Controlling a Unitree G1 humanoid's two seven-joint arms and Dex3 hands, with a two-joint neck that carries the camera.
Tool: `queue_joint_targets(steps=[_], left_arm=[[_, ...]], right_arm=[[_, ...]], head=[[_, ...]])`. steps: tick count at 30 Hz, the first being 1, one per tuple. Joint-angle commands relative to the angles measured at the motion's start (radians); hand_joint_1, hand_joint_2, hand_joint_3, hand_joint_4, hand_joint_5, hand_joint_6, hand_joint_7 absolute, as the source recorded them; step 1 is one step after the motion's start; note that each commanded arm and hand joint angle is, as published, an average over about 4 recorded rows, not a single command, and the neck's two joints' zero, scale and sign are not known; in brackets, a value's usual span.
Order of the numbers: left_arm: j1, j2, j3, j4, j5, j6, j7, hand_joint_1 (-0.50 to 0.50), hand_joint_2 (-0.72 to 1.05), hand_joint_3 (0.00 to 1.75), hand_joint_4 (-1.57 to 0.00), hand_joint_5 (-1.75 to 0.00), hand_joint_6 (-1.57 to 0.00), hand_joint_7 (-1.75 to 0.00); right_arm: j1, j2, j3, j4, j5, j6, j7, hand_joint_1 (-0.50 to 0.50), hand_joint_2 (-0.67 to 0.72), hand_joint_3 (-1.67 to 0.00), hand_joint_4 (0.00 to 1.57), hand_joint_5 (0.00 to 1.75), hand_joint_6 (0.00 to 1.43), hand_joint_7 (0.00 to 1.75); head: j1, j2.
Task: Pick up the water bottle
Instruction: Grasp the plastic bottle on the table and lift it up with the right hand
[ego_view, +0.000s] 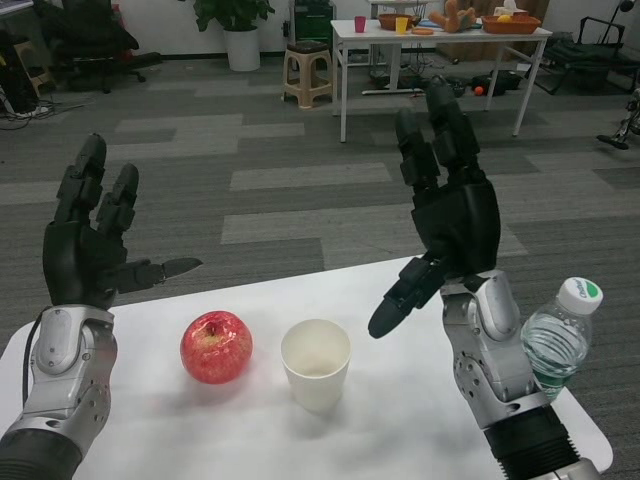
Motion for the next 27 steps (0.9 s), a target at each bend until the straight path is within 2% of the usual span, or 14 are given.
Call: queue_joint_targets(steps=[1,4,7,10,14,18,20,25,27], left_arm=[[0.002,0.011,0.009,0.003,-0.005,-0.004,0.003,-0.50,0.16,0.09,-0.34,0.00,-0.29,0.00],[0.002,0.011,0.011,0.004,-0.005,-0.004,0.003,-0.50,0.16,0.09,-0.34,0.00,-0.29,0.00],[0.002,0.012,0.013,0.005,-0.006,-0.004,0.003,-0.50,0.16,0.09,-0.34,0.00,-0.29,0.00],[0.002,0.015,0.014,0.006,-0.006,-0.004,0.003,-0.50,0.16,0.09,-0.34,0.00,-0.29,0.00],[0.002,0.020,0.016,0.012,-0.007,-0.004,0.003,-0.50,0.16,0.09,-0.34,0.00,-0.29,0.00],[0.002,0.023,0.027,0.028,-0.011,-0.004,0.003,-0.50,0.16,0.09,-0.34,0.00,-0.31,0.00],[0.002,0.027,0.036,0.036,-0.012,-0.004,0.003,-0.50,0.16,0.09,-0.34,0.00,-0.31,0.00],[0.000,0.040,0.051,0.050,-0.015,-0.004,0.003,-0.50,0.16,0.09,-0.34,0.00,-0.31,0.00],[-0.001,0.045,0.054,0.053,-0.020,-0.004,0.003,-0.50,0.16,0.09,-0.34,0.00,-0.31,0.00]], right_arm=[[-0.001,-0.003,-0.002,0.000,-0.002,-0.005,-0.004,-0.42,0.72,0.00,0.00,0.00,0.00,0.00],[-0.001,-0.005,-0.002,0.000,-0.004,-0.002,-0.004,-0.42,0.72,0.00,0.00,0.00,0.00,0.00],[-0.001,-0.009,-0.001,-0.001,-0.006,-0.001,-0.004,-0.42,0.72,0.00,0.00,0.00,0.00,0.00],[-0.001,-0.012,0.013,-0.004,0.018,0.000,0.001,-0.42,0.72,0.00,0.00,0.00,0.00,0.00],[-0.001,-0.001,0.041,-0.014,0.080,0.000,0.025,-0.44,0.72,0.00,0.00,0.00,0.00,0.00],[0.005,0.002,0.041,-0.042,0.105,0.001,0.029,-0.44,0.66,0.00,0.00,0.00,0.00,0.00],[0.016,0.001,0.041,-0.065,0.117,0.000,0.031,-0.44,0.66,0.00,0.00,0.00,0.00,0.00],[0.072,0.002,0.024,-0.141,0.129,0.000,0.031,-0.46,0.66,0.00,0.00,0.00,0.00,0.00],[0.098,0.003,0.011,-0.173,0.130,0.000,0.031,-0.44,0.66,0.00,0.00,0.00,0.00,0.00]], head=[[-0.002,-0.004],[-0.002,-0.005],[-0.042,-0.019],[-0.116,-0.015],[-0.355,0.005],[-0.455,0.004],[-0.480,0.003],[-0.470,0.004],[-0.507,0.004]])
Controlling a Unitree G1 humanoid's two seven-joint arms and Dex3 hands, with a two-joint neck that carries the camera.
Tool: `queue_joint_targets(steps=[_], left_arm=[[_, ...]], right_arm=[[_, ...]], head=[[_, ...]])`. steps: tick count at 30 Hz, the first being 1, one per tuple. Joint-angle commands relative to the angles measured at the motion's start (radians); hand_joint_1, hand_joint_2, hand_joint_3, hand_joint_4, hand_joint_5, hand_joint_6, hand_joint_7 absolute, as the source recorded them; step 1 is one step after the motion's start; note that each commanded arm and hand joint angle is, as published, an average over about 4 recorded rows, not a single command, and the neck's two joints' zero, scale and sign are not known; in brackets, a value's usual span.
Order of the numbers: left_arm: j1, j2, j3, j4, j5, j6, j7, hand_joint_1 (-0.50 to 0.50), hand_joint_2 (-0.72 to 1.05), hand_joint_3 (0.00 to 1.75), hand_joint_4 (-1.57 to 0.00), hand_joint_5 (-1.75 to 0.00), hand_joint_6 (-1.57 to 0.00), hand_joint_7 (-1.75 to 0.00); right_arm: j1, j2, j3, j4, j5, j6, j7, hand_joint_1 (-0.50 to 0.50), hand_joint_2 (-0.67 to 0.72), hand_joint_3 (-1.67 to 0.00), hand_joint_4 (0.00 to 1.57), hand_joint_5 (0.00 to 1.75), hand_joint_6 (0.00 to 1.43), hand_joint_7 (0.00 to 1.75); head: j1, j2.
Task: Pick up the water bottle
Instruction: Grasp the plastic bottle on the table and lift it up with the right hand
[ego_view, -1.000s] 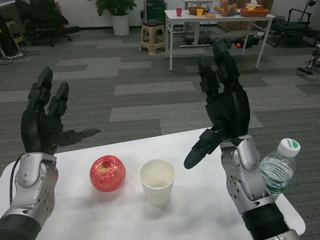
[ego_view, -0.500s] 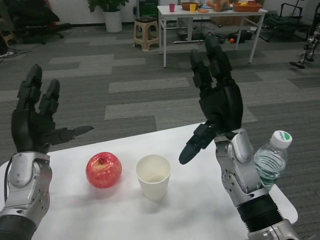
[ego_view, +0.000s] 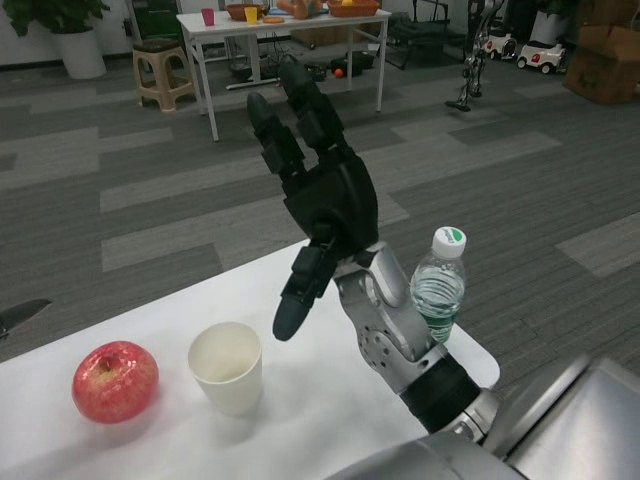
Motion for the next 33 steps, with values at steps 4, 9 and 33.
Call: queue_joint_targets(steps=[4,9,33], left_arm=[[-0.002,0.018,0.017,0.016,-0.014,-0.002,0.004,-0.50,0.16,0.09,-0.34,0.00,-0.31,0.00],[-0.004,0.020,0.033,0.039,-0.021,-0.001,0.005,-0.50,0.16,0.09,-0.34,0.00,-0.31,0.00],[-0.045,0.020,0.057,0.115,-0.027,-0.001,0.005,-0.50,0.16,0.09,-0.30,0.00,-0.29,0.00]], right_arm=[[0.078,0.005,-0.042,-0.096,0.021,-0.008,0.000,-0.43,0.66,0.00,0.00,0.00,0.00,0.00],[0.156,0.017,-0.070,-0.163,0.061,-0.062,0.004,-0.46,0.66,0.00,0.00,0.00,0.00,0.00],[0.251,-0.003,-0.088,-0.182,0.156,-0.365,-0.008,-0.46,0.63,0.00,0.00,0.00,0.00,0.00]], head=[[-0.037,0.001],[-0.090,-0.017],[-0.107,-0.027]])
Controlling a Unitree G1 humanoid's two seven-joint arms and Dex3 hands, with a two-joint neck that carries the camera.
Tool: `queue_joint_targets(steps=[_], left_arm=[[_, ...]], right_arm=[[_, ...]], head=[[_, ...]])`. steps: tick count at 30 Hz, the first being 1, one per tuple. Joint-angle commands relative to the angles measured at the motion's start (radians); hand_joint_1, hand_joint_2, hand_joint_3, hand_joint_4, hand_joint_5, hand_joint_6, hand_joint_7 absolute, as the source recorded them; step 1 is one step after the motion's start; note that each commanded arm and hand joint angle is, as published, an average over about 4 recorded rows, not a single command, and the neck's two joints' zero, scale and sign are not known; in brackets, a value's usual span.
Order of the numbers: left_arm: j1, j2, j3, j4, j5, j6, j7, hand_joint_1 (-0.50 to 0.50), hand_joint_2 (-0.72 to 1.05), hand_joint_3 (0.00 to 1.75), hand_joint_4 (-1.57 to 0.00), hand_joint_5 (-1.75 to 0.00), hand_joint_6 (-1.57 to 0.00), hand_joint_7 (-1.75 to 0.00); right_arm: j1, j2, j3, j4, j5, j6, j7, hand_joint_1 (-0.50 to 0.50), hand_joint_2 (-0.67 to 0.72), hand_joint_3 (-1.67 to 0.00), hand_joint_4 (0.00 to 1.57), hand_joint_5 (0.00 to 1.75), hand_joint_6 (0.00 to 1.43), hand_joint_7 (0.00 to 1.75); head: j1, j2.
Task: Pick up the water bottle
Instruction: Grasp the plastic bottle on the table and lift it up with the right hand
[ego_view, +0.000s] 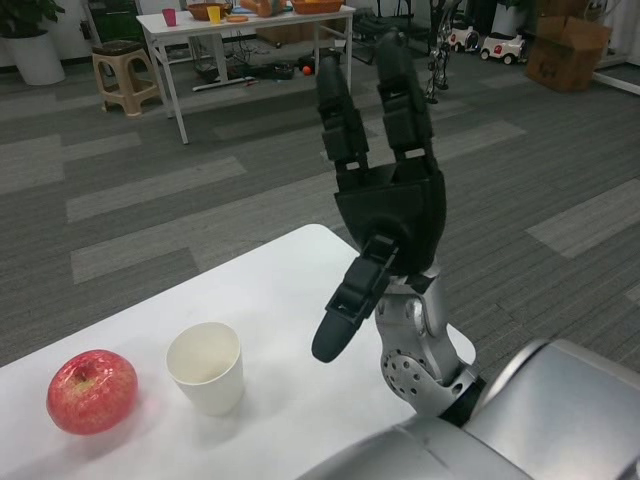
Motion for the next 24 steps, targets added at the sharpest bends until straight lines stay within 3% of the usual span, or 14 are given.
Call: queue_joint_targets(steps=[1,5,13,24], left_arm=[[-0.024,0.009,0.010,0.018,-0.007,-0.001,0.003,-0.50,0.16,0.09,-0.30,0.00,-0.29,0.00],[-0.026,0.009,0.013,0.019,-0.009,-0.002,0.003,-0.50,0.16,0.09,-0.30,0.00,-0.29,0.00],[-0.026,0.013,0.018,0.019,-0.011,-0.003,0.003,-0.50,0.16,0.09,-0.30,0.00,-0.29,0.00],[-0.026,0.017,0.020,0.015,-0.011,-0.005,0.003,-0.50,0.16,0.09,-0.30,0.00,-0.29,0.00]], right_arm=[[0.017,0.015,-0.053,-0.007,0.030,-0.036,-0.008,-0.46,0.65,0.00,0.00,0.00,0.00,0.00],[0.027,0.029,-0.082,-0.005,0.065,-0.083,-0.025,-0.46,0.66,0.00,0.00,0.00,0.00,0.00],[0.027,0.068,-0.151,-0.005,0.070,-0.111,-0.049,-0.46,0.66,0.00,0.00,0.00,0.00,0.02],[0.050,0.095,-0.254,0.002,0.049,-0.285,-0.211,-0.46,0.66,0.00,0.01,0.00,0.00,0.03]], head=[[-0.004,0.000],[-0.008,0.001],[-0.012,-0.001],[-0.026,-0.003]])
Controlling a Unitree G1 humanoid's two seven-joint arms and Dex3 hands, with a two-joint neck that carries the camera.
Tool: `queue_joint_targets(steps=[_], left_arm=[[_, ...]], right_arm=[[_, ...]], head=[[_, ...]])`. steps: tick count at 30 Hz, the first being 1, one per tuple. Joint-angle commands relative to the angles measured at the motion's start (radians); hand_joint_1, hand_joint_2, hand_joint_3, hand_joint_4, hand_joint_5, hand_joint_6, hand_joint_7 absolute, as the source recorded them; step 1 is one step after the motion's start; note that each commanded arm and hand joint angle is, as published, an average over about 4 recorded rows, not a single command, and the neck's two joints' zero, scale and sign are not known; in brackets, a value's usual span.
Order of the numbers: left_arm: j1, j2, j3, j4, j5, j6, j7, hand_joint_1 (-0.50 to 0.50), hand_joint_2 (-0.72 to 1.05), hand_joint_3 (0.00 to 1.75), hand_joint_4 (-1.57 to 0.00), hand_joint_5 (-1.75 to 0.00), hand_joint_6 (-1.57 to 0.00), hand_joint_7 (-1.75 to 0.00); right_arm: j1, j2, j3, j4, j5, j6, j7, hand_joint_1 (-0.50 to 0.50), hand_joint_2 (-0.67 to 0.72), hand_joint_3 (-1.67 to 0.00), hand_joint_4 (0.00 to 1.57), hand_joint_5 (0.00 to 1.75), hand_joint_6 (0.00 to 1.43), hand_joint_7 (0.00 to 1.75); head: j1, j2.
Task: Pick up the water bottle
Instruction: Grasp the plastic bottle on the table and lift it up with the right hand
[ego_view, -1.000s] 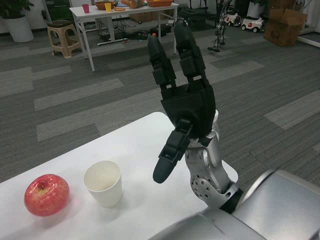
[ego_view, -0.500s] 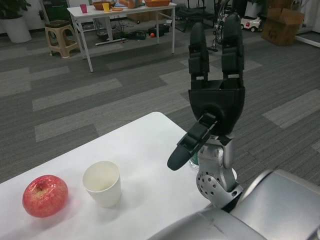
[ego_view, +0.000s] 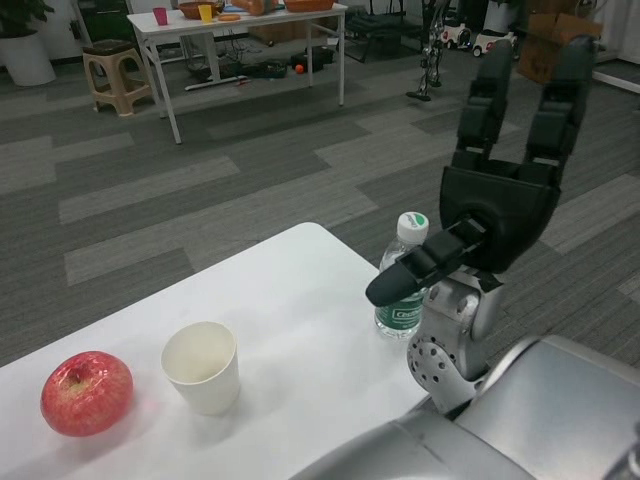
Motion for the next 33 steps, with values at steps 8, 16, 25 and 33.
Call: queue_joint_targets(steps=[8,16,25,33], left_arm=[[-0.017,0.015,0.005,0.003,-0.013,-0.006,0.003,-0.50,0.16,0.09,-0.32,0.00,-0.29,0.00],[-0.019,0.012,0.005,0.015,-0.026,-0.009,0.003,-0.50,0.16,0.09,-0.33,0.00,-0.29,0.00],[-0.015,0.011,0.013,0.018,-0.027,-0.012,0.003,-0.50,0.16,0.09,-0.34,0.00,-0.29,0.00],[-0.010,0.013,0.017,0.018,-0.029,-0.012,0.003,-0.50,0.16,0.09,-0.34,0.00,-0.29,0.00]], right_arm=[[-0.003,0.072,-0.124,0.012,-0.038,-0.079,-0.096,-0.46,0.66,0.00,0.03,0.00,0.00,0.07],[0.004,0.047,-0.157,0.074,0.006,-0.087,-0.132,-0.46,0.66,0.00,0.00,0.00,0.00,0.07],[0.102,-0.015,-0.190,0.142,0.174,-0.010,-0.077,-0.45,0.66,0.00,0.00,0.00,0.00,0.07],[0.132,-0.016,-0.397,0.247,0.388,0.260,0.126,-0.46,0.66,0.00,0.00,0.00,0.00,0.07]], head=[[-0.008,0.018],[-0.001,0.031],[0.003,0.049],[0.007,0.043]])
